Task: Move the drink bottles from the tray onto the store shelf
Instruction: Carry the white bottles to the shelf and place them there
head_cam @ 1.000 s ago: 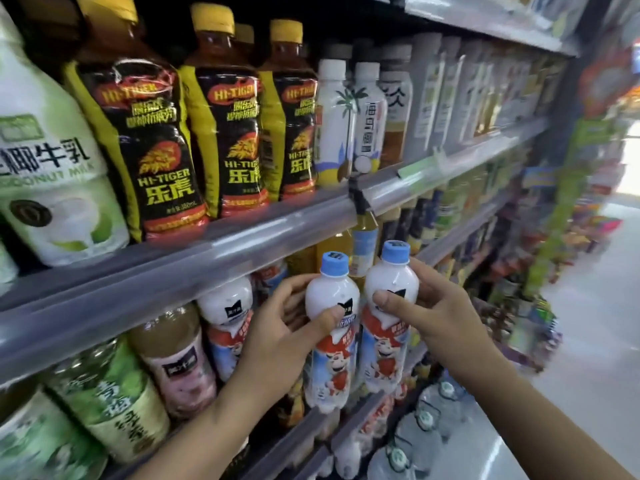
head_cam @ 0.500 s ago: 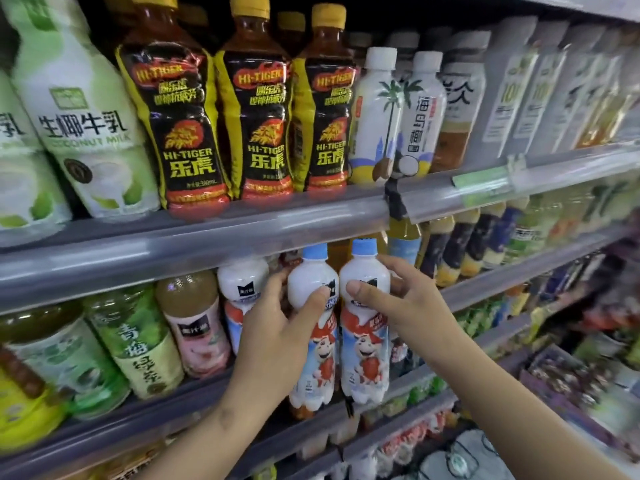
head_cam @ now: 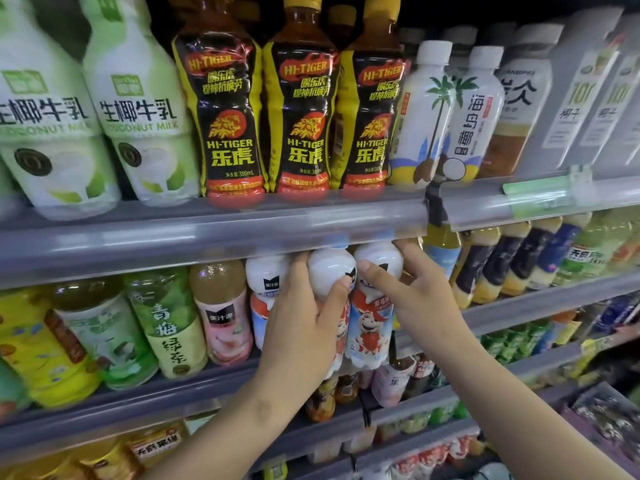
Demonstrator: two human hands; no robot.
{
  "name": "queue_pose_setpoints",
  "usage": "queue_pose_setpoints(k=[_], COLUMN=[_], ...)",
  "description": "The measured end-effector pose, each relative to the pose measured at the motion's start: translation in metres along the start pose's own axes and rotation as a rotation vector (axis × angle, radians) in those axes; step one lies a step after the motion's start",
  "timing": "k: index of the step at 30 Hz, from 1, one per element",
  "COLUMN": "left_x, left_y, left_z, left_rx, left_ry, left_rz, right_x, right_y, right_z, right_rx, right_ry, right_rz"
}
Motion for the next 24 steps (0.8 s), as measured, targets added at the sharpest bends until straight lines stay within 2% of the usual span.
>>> queue_pose_setpoints(k=[16,24], left_x=[-0.006,-0.001], left_y=[0.004,0.002], left_z=[0.002,0.004], left_rx=[-0.067,-0.066], left_ry=[0.002,-0.001], left_rz=[0.066,0.067], right_x=[-0.011,-0.009], right_y=[0.004,0.013], right_z=[-0.002,-0.016], right_rx=[0.017,-0.017], right_ry=[0.076,0.059], right_rz=[-0.164,-0.129])
Point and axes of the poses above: each hand's wrist, its own z-axis away from the middle knuckle, its own y-axis out of the palm, x = y × z, the point moved 8 cm from there along -z, towards the middle knuckle, and after that the axes turned 7 degrees about -x, right-handed, at the moved point
